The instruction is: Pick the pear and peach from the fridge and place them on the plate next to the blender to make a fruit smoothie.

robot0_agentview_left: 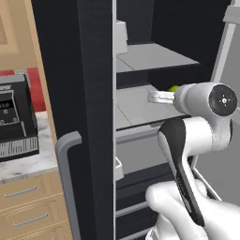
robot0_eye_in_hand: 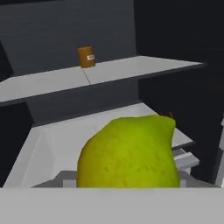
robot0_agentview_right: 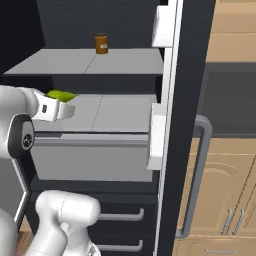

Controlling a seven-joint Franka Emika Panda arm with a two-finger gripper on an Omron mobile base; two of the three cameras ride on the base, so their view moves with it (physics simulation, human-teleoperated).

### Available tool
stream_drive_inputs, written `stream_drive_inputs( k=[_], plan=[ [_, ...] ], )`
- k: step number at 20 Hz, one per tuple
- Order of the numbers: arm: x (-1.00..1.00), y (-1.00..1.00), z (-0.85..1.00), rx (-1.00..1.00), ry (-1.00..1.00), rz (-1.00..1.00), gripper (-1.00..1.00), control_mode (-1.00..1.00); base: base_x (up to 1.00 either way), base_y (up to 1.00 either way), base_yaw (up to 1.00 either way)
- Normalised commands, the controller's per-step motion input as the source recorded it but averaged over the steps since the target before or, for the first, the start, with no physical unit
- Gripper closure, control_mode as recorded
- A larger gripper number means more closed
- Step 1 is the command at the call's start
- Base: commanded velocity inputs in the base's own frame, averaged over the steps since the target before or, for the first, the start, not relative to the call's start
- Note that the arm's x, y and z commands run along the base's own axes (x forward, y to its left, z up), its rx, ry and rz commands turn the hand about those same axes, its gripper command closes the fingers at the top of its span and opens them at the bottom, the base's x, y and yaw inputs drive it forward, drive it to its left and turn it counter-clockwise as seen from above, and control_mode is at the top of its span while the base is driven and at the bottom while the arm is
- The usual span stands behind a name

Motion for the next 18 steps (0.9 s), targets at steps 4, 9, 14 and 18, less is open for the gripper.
stream_drive_inputs(
  k=[4, 9, 14, 18],
  plan=[
    [-0.39, 0.0, 0.16, -0.03, -0.29, 0.0, 1.0, -1.0, 0.0, 0.0, 0.0],
    [-0.18, -0.01, 0.0, 0.0, 0.0, 0.0, 1.0, 1.0, -0.18, -0.03, 0.0],
    [0.0, 0.0, 0.0, 0.0, 0.0, 0.0, 1.0, 1.0, -1.0, -0.19, 0.09],
    [0.0, 0.0, 0.0, 0.0, 0.0, 0.0, 1.0, 1.0, -0.93, -0.06, 0.5]
  ],
)
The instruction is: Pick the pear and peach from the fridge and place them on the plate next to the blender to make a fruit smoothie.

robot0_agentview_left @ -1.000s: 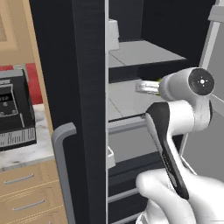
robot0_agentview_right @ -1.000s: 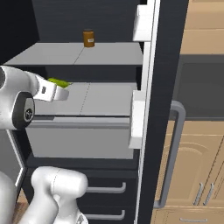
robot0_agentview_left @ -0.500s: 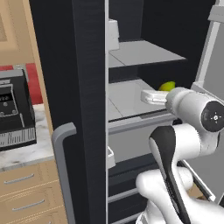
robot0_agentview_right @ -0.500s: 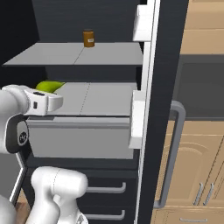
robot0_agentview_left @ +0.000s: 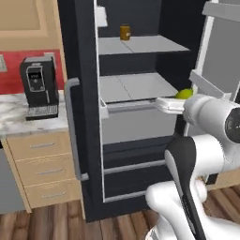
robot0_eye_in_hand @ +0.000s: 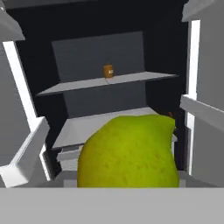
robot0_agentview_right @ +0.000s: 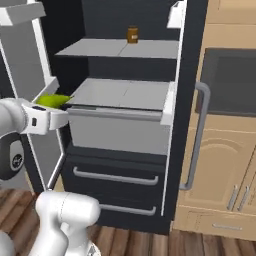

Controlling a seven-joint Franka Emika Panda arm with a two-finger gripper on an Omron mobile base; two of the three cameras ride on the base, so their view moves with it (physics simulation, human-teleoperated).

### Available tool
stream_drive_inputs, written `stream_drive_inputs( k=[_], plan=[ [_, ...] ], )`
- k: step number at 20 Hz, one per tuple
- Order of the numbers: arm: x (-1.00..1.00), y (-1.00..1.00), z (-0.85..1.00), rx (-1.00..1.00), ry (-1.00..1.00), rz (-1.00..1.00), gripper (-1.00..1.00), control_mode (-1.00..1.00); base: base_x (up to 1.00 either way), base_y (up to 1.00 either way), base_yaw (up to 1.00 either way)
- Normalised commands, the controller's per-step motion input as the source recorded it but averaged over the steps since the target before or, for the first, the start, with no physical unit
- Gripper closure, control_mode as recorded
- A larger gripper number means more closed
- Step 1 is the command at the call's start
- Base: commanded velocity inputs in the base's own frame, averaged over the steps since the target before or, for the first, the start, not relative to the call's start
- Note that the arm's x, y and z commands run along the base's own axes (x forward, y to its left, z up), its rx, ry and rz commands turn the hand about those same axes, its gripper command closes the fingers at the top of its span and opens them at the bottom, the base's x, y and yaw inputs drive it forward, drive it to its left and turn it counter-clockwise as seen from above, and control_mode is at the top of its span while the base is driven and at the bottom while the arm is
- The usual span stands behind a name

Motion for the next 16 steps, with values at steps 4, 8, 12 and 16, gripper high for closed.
stream_drive_inputs(
  k=[4, 8, 12, 16],
  plan=[
    [0.0, 0.0, 0.0, 0.0, 0.0, 0.0, 1.0, 1.0, -0.45, 0.09, 0.81],
    [0.0, 0.0, 0.0, 0.0, 0.0, 0.0, 1.0, 1.0, -0.26, 0.18, 0.93],
    [0.0, 0.0, 0.0, 0.0, 0.0, 0.0, 1.0, 1.0, -0.03, 0.21, 0.94],
    [0.0, 0.0, 0.0, 0.0, 0.0, 0.0, 1.0, 1.0, 0.52, 0.2, 0.79]
  ],
)
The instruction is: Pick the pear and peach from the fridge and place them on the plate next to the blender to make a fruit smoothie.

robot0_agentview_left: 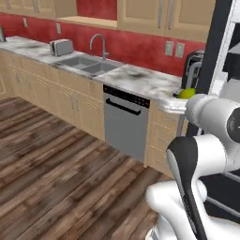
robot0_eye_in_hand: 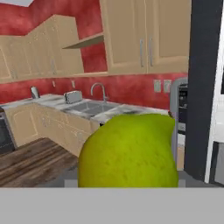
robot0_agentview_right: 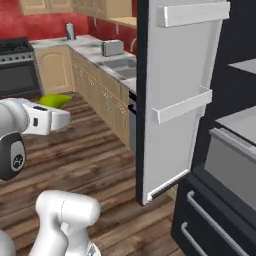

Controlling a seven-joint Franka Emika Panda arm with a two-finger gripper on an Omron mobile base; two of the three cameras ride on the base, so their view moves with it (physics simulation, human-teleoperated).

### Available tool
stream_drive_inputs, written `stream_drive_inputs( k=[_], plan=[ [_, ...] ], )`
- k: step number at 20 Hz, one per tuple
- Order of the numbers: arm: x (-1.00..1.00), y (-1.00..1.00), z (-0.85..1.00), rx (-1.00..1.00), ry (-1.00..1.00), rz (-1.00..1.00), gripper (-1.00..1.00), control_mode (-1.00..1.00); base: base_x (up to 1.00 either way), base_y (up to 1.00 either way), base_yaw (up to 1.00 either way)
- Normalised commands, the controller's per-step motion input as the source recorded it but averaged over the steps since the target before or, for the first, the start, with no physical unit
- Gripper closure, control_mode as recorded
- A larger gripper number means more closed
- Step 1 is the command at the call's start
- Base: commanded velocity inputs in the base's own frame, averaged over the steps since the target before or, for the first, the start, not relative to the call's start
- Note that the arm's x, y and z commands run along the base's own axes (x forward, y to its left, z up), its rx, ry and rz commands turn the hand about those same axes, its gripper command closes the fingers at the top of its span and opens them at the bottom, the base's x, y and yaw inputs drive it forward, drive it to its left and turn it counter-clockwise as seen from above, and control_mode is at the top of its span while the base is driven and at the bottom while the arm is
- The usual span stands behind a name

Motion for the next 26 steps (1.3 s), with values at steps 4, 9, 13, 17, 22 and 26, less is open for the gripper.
stream_drive_inputs(
  k=[4, 9, 13, 17, 22, 26],
  plan=[
    [0.0, 0.0, 0.0, 0.0, 0.0, 0.0, 1.0, 1.0, 0.98, 0.14, 0.65],
    [0.0, 0.0, 0.0, 0.0, 0.0, 0.0, 1.0, 1.0, 1.0, 0.16, 0.64],
    [0.0, 0.0, 0.0, 0.0, 0.0, 0.0, 1.0, 1.0, 0.96, 0.12, 0.7],
    [0.0, 0.0, 0.0, 0.0, 0.0, 0.0, 1.0, 1.0, 0.98, 0.13, 0.69],
    [0.0, 0.0, 0.0, 0.0, 0.0, 0.0, 1.0, 1.0, 1.0, 0.05, 0.69],
    [0.0, 0.0, 0.0, 0.0, 0.0, 0.0, 1.0, 1.0, 0.99, -0.01, 0.74]
  ],
)
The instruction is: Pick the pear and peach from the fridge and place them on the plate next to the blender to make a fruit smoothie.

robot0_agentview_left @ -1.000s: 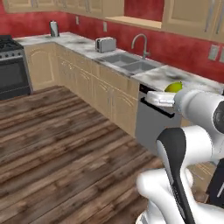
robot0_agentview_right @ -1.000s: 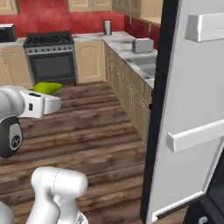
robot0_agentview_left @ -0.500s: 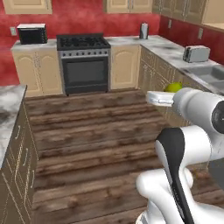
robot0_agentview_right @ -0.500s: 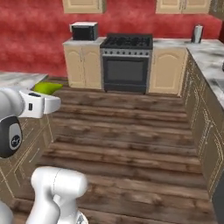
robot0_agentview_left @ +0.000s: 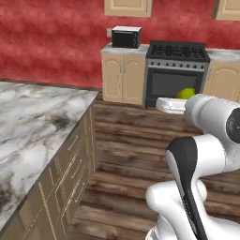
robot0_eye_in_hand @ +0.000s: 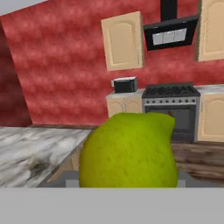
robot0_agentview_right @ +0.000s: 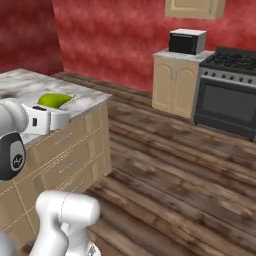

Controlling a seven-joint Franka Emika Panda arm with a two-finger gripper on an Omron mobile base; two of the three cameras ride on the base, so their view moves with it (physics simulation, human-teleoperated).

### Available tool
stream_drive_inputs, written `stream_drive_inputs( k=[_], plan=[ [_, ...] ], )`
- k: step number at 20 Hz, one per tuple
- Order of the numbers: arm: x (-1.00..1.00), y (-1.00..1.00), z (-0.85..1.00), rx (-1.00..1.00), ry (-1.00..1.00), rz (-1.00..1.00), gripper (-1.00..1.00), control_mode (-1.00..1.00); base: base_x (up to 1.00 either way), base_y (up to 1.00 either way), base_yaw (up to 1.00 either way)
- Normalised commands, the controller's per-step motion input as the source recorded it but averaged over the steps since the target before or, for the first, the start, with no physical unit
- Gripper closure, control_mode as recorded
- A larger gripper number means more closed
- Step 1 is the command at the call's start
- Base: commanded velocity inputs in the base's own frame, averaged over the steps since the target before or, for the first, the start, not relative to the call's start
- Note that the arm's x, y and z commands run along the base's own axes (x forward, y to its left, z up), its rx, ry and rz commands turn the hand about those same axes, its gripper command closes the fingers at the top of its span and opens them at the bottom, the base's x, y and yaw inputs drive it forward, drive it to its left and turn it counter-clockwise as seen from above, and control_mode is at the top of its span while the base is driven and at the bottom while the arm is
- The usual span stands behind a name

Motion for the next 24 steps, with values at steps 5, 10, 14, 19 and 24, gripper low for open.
stream_drive_inputs(
  k=[5, 10, 14, 19, 24],
  plan=[
    [0.0, 0.0, 0.0, 0.0, 0.0, 0.0, 1.0, 1.0, 0.45, -0.01, 0.91],
    [0.0, 0.0, 0.0, 0.0, 0.0, 0.0, 1.0, 1.0, 0.01, 0.01, 1.0],
    [0.0, 0.0, 0.0, 0.0, 0.0, 0.0, 1.0, 1.0, 0.0, 0.12, 0.98],
    [0.0, 0.0, 0.0, 0.0, 0.0, 0.0, 1.0, 1.0, 0.21, 0.37, 0.82],
    [0.0, 0.0, 0.0, 0.0, 0.0, 0.0, 1.0, 1.0, 0.44, 0.86, 0.57]
  ],
)
